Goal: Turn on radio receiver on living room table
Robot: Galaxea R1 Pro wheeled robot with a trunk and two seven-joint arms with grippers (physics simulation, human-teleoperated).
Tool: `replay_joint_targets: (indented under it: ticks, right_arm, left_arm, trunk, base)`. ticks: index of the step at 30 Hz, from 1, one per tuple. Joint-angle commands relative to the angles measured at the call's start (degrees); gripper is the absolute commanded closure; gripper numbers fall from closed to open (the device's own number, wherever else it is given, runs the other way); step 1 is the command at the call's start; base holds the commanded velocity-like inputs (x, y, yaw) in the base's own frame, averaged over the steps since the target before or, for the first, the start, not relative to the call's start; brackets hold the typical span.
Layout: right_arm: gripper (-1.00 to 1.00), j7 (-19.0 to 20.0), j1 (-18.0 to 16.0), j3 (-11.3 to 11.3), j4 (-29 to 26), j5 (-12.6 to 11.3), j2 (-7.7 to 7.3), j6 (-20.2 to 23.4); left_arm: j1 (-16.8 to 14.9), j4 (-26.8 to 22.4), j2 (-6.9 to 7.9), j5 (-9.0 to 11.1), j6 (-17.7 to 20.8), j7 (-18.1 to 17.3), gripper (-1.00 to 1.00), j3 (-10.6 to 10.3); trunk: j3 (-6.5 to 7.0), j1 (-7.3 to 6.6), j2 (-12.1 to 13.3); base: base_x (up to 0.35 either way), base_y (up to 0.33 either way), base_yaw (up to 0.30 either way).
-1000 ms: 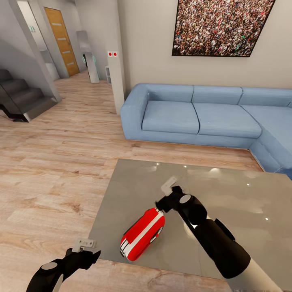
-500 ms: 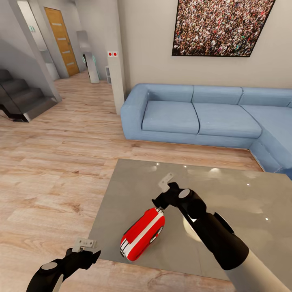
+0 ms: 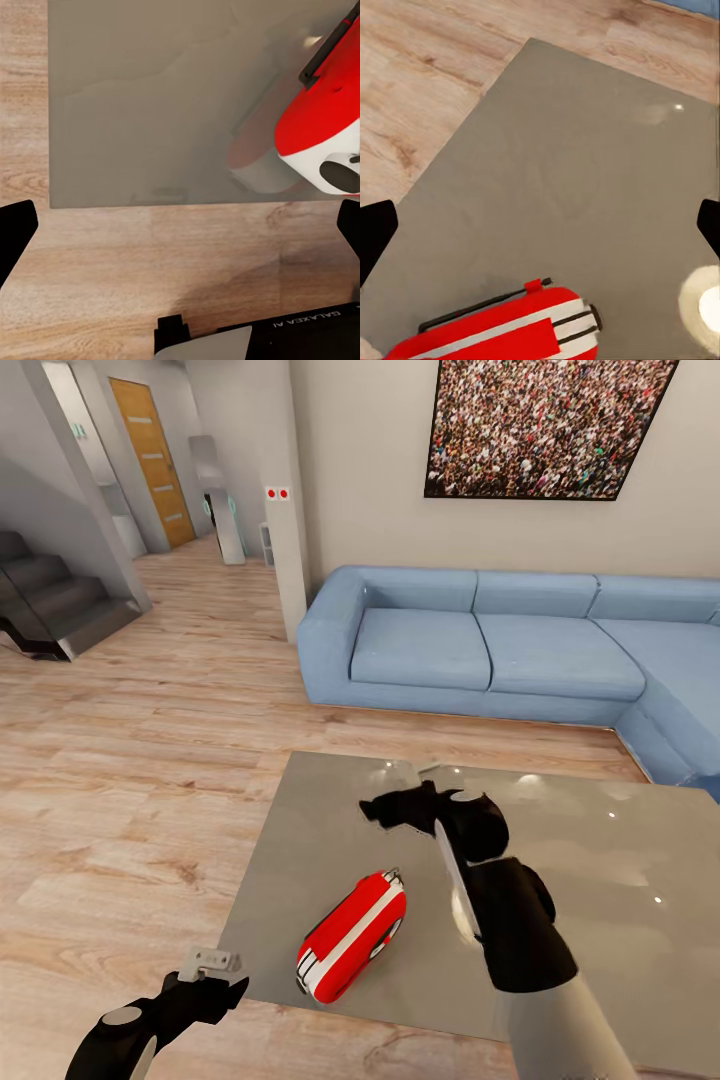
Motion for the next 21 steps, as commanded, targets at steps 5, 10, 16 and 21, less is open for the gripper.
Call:
replay_joint_targets:
  ticks: [5, 10, 16, 21]
  right_arm:
    - [-1.00, -1.2, 0.2, -6.8, 0.0, -0.1, 0.02, 0.0]
    - [-1.00, -4.1, 1.3, -7.9, 0.0, -0.4, 0.02, 0.0]
    - [-1.00, -8.6, 7.3, -7.7, 0.0, -2.4, 0.02, -1.1]
    - [-1.00, -8.9, 8.1, -1.4, 0.1, -2.8, 0.02, -1.4]
  left_arm:
    - [0.0, 0.0, 0.00, 0.0, -0.1, 0.0, -1.00, 0.0]
    - [0.0, 0.0, 0.00, 0.0, -0.1, 0.0, -1.00, 0.0]
    - [0.0, 0.0, -0.01, 0.0, -0.2, 0.0, -1.00, 0.0]
    - [0.0, 0.0, 0.00, 0.0, -0.2, 0.0, -1.00, 0.0]
  trunk:
    - [0.00, 0.00, 0.0]
    - [0.00, 0.00, 0.0]
    - [0.00, 0.00, 0.0]
    - [0.00, 0.00, 0.0]
  base:
    - [0.000, 0.000, 0.000]
    - [0.000, 0.000, 0.000]
    - [0.000, 0.000, 0.000]
    - [0.000, 0.000, 0.000]
